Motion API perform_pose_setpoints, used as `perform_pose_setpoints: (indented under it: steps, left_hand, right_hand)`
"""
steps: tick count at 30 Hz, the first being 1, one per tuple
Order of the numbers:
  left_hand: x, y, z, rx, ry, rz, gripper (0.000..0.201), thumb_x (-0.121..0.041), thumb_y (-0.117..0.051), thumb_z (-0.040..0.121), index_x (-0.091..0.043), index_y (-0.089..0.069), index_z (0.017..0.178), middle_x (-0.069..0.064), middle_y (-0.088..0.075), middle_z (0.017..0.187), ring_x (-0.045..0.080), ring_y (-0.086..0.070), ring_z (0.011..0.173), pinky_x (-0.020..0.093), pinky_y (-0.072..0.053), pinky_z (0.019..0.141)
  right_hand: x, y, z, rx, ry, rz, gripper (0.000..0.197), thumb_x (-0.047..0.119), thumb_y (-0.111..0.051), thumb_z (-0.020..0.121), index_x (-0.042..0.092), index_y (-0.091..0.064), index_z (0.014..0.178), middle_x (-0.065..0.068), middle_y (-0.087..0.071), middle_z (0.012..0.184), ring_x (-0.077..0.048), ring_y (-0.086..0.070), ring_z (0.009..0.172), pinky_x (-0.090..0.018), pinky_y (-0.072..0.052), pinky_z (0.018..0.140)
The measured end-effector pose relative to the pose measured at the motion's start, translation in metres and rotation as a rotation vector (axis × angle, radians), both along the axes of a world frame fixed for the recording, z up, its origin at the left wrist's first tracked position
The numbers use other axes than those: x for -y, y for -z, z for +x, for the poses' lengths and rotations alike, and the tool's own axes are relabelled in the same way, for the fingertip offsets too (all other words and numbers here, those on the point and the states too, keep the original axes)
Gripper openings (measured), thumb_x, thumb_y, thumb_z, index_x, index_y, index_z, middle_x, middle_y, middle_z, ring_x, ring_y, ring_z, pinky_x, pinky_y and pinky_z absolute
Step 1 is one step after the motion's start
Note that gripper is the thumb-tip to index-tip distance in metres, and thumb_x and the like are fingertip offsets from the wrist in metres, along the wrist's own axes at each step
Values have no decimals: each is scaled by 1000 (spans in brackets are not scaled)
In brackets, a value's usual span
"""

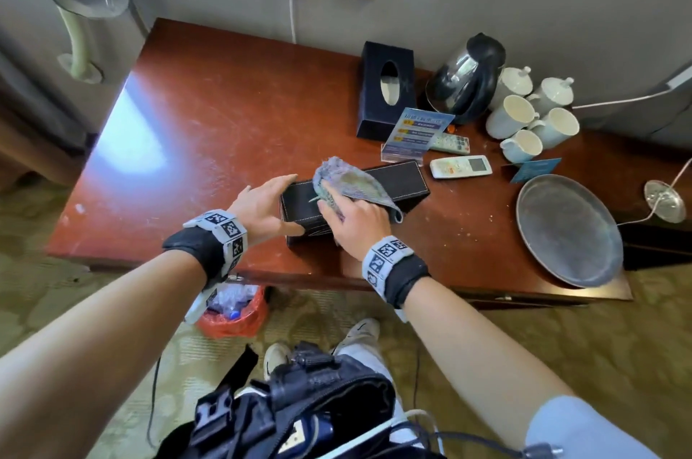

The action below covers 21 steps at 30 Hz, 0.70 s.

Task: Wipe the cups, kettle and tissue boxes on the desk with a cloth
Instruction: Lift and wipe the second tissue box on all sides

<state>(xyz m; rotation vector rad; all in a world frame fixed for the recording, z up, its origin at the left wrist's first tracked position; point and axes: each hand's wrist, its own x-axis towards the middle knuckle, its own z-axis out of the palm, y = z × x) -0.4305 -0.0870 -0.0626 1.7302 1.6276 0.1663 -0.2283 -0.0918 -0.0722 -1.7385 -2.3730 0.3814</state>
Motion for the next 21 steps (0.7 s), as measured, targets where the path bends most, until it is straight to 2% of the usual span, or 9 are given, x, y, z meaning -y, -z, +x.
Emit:
perform_pose_setpoints:
  steps: [2, 4, 5, 7, 9, 12, 15, 17, 21]
  left_hand:
    - [2, 0, -3, 3, -19, -18, 96, -41, -80, 79, -21, -25, 155, 6, -42, 153, 28, -39, 139, 50, -24, 118]
    - [2, 1, -3, 15, -37, -22, 96, -44, -81, 76, -21, -29, 153, 6, -48, 149, 30, -44, 134, 48, -31, 115]
    - [1, 2, -4, 21, -50, -27, 96, -44, -82, 75, -22, -31, 153, 7, -49, 148, 30, -45, 133, 46, -34, 113]
    - [0, 2, -4, 43, -71, -41, 97, -43, -84, 73, -22, -33, 152, 7, -51, 146, 31, -46, 132, 44, -38, 111]
    - [0, 1, -4, 66, -83, -35, 95, -39, -85, 72, -23, -35, 151, 7, -52, 145, 31, -48, 132, 43, -39, 110]
    - [3, 0, -3, 113, -77, 4, 91, -33, -86, 72, -21, -39, 149, 6, -55, 143, 28, -49, 132, 45, -34, 112]
    - [3, -1, -5, 100, -68, -8, 94, -36, -85, 73, -23, -35, 151, 5, -54, 144, 28, -48, 134, 48, -31, 114]
    - [2, -2, -6, 67, -66, -41, 95, -40, -84, 73, -24, -33, 151, 7, -54, 143, 30, -48, 131, 43, -35, 112]
    - [2, -4, -4, 64, -68, -65, 92, -39, -83, 76, -25, -32, 152, 7, -51, 145, 30, -47, 131, 40, -34, 111]
  right_hand:
    - [-14, -7, 29, -23, 142, -30, 51, 49, -37, 102, 28, -41, 149, -14, -72, 106, -33, -66, 99, -38, -50, 82]
    - [-25, -10, 49, -67, 312, -42, 51, 46, -37, 103, 24, -42, 148, -11, -62, 134, -31, -58, 119, -38, -44, 97]
    - [-29, -6, 52, -76, 339, -28, 50, 45, -38, 103, 23, -44, 147, -7, -52, 145, -30, -49, 131, -39, -38, 106]
    - [-33, 2, 42, -38, 295, 26, 50, 44, -33, 103, 22, -48, 144, -1, -41, 154, -28, -30, 145, -44, -19, 119]
    - [-26, 5, 10, -44, 160, 22, 55, 48, -28, 98, 22, -53, 141, 2, -44, 152, -29, -24, 148, -50, -8, 121]
    - [-2, 3, -32, -39, -112, -17, 56, 50, -29, 96, 26, -56, 139, 6, -42, 153, -26, -23, 149, -51, -2, 120]
    - [-4, -1, -25, 12, -217, -65, 54, 52, -35, 95, 31, -49, 143, 7, -31, 159, -20, -17, 150, -51, 3, 120]
    - [-18, -3, 3, 74, -177, -79, 58, 57, -38, 95, 33, -42, 147, 8, -23, 162, -15, -13, 151, -51, 6, 121]
    - [-44, -14, 54, 187, 124, -136, 63, 57, -38, 98, 24, -35, 151, 6, -14, 164, -15, -2, 152, -50, 4, 121]
